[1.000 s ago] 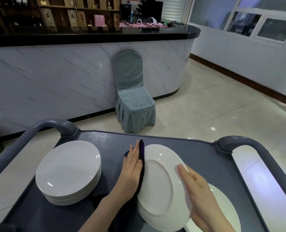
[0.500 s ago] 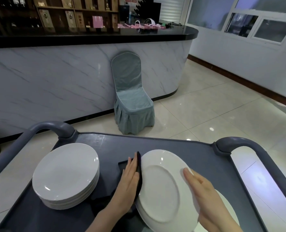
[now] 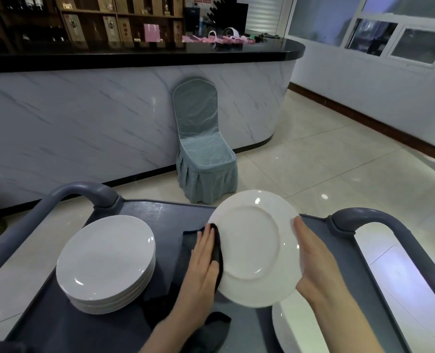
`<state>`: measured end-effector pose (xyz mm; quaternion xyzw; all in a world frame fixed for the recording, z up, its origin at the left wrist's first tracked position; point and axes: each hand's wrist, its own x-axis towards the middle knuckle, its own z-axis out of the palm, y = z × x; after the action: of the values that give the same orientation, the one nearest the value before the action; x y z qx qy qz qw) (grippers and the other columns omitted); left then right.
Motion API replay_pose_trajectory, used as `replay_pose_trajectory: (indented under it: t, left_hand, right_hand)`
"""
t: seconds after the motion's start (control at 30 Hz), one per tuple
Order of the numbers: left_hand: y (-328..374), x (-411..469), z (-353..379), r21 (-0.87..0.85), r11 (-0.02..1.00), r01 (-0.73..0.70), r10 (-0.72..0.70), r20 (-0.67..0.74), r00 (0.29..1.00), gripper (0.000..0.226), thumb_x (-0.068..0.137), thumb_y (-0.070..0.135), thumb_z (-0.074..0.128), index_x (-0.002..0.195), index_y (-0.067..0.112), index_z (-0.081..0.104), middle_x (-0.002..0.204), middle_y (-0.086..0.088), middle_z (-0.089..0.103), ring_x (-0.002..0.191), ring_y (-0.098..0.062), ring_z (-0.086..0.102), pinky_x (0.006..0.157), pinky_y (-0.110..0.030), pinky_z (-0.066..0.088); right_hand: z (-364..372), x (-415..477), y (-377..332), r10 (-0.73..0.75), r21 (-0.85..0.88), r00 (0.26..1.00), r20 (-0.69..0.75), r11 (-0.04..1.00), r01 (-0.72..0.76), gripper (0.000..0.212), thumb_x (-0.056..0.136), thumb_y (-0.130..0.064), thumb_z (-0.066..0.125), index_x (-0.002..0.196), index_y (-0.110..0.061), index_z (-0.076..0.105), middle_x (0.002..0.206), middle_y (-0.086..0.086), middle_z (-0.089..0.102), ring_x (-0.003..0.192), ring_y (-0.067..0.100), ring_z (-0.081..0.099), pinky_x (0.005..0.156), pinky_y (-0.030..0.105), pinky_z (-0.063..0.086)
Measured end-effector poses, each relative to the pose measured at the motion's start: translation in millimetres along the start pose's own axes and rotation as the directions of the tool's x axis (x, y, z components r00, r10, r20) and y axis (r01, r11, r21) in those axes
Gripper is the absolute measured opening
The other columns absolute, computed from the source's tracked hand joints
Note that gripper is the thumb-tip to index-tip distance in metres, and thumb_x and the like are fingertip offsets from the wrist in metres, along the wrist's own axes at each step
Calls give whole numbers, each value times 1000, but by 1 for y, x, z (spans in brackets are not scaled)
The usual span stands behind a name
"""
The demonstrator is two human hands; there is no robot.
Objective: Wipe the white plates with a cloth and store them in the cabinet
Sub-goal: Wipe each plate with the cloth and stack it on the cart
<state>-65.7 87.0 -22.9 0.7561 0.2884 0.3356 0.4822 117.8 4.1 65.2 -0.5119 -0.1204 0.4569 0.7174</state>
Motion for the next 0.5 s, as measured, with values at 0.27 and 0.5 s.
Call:
replay_pose_trajectory:
  t: [0.27,0.5]
  left_hand:
    - [-14,16,-7,-18,992,123,-124,-15,992,58,103,12,27,146,48,12,153,41,7,145,11,-1,124,-38,3]
    - [-2,-25,19,185,982,-48,48,2,999,64,92,36,30,153,25,12,162,12,4,149,-3,-5,120,-51,9]
  right_hand:
    - [9,-4,27,15,178,999,-29,984,-10,49,95,-43,53,133,-13,59,130,11,66,119,31,63,100,51,47]
    - [17,10,7,-8,240,983,-186,969,54,42,99,-41,52,131,-15,61,126,8,69,116,29,65,102,51,46]
